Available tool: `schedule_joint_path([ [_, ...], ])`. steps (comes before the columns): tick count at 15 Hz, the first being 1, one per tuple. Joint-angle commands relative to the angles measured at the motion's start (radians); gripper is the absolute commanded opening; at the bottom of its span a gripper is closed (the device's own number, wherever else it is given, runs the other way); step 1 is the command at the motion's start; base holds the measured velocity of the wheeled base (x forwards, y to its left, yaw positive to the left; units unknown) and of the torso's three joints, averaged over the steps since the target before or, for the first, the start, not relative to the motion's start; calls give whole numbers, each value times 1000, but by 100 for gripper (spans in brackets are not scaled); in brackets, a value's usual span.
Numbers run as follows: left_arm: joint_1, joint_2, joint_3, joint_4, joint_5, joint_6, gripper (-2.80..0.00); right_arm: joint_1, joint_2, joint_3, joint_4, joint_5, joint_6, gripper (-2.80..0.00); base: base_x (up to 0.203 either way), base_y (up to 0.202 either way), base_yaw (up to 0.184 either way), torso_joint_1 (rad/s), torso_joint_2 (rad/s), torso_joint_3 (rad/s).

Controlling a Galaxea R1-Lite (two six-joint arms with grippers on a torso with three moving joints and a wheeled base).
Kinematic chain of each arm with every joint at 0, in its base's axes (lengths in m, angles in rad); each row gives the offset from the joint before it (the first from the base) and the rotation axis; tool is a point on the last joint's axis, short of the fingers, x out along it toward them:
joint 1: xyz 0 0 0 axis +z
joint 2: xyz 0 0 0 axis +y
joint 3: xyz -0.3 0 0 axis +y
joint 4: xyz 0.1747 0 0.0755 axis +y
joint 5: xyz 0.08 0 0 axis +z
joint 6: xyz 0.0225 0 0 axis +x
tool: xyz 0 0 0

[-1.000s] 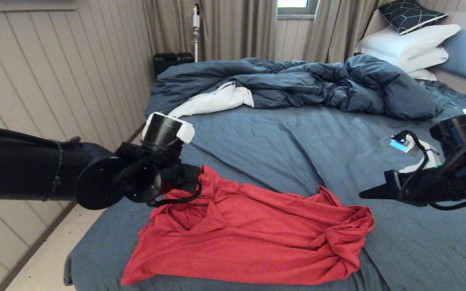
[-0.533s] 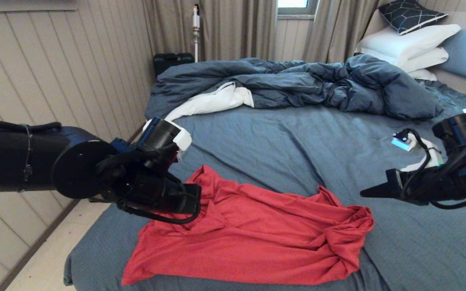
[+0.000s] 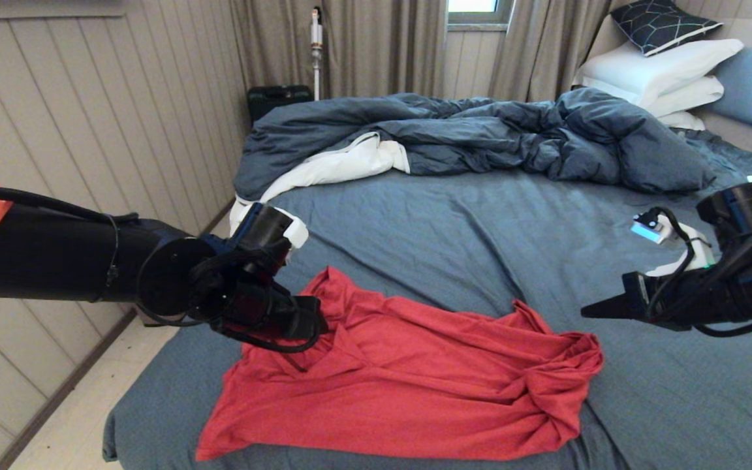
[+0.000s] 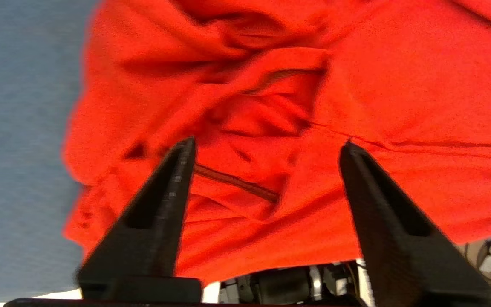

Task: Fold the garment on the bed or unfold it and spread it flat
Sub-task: Unford the red T-shirt

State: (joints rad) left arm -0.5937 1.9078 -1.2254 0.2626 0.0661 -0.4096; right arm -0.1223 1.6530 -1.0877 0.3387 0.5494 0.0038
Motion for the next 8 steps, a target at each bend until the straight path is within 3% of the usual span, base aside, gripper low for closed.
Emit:
schedule_joint_path([
  [1, 17, 7, 9, 1, 2, 3, 0, 1, 4, 2, 2, 3, -1, -280, 0, 0, 0, 0, 0, 0],
  [8, 58, 82, 23, -81, -3, 72, 0, -2, 7, -1, 1, 3, -1, -280, 0, 0, 0, 0, 0, 0],
])
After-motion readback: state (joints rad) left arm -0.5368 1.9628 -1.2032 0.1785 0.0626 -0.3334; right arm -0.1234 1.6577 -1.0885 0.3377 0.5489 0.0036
